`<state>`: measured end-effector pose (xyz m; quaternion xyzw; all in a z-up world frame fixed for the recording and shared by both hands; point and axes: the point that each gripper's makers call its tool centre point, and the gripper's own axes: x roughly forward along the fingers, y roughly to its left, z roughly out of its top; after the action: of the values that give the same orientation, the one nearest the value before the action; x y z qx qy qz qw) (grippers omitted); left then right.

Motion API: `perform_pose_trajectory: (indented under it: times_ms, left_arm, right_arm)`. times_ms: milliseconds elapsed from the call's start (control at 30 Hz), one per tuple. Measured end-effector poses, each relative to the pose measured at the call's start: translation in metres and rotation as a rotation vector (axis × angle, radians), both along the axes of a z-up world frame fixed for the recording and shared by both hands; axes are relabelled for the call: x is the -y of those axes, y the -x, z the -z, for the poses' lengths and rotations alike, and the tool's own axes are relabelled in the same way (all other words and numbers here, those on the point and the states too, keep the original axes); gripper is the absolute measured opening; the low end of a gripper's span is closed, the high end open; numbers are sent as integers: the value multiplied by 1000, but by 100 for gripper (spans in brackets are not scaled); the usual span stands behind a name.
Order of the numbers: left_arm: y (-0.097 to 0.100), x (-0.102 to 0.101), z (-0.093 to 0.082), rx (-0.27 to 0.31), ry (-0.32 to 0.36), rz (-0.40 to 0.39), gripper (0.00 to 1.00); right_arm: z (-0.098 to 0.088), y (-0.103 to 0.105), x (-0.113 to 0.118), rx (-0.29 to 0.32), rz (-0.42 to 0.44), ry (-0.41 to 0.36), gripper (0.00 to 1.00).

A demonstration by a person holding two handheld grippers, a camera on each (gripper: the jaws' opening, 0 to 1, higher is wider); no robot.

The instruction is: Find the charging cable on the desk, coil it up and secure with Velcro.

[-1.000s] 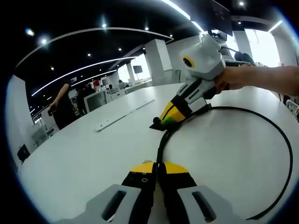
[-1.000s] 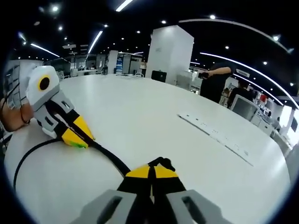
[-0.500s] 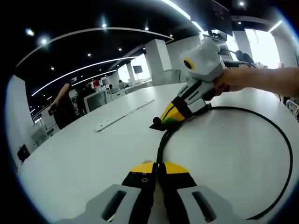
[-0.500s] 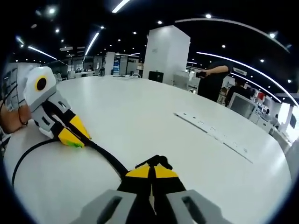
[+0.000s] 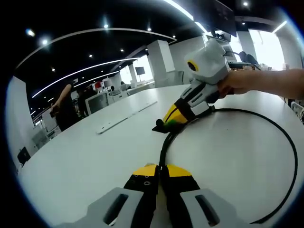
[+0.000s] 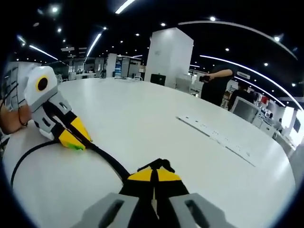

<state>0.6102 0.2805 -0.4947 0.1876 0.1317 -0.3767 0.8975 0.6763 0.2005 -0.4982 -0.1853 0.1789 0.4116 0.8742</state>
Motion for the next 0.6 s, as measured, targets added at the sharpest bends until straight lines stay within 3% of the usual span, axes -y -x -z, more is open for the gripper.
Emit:
perform_pose_trajectory:
  times_ms: [600]
  left_arm:
    - [-2,0,0,0,1,-1,6]
  right_arm:
    - [1,-1,0,-14,7,-29,3]
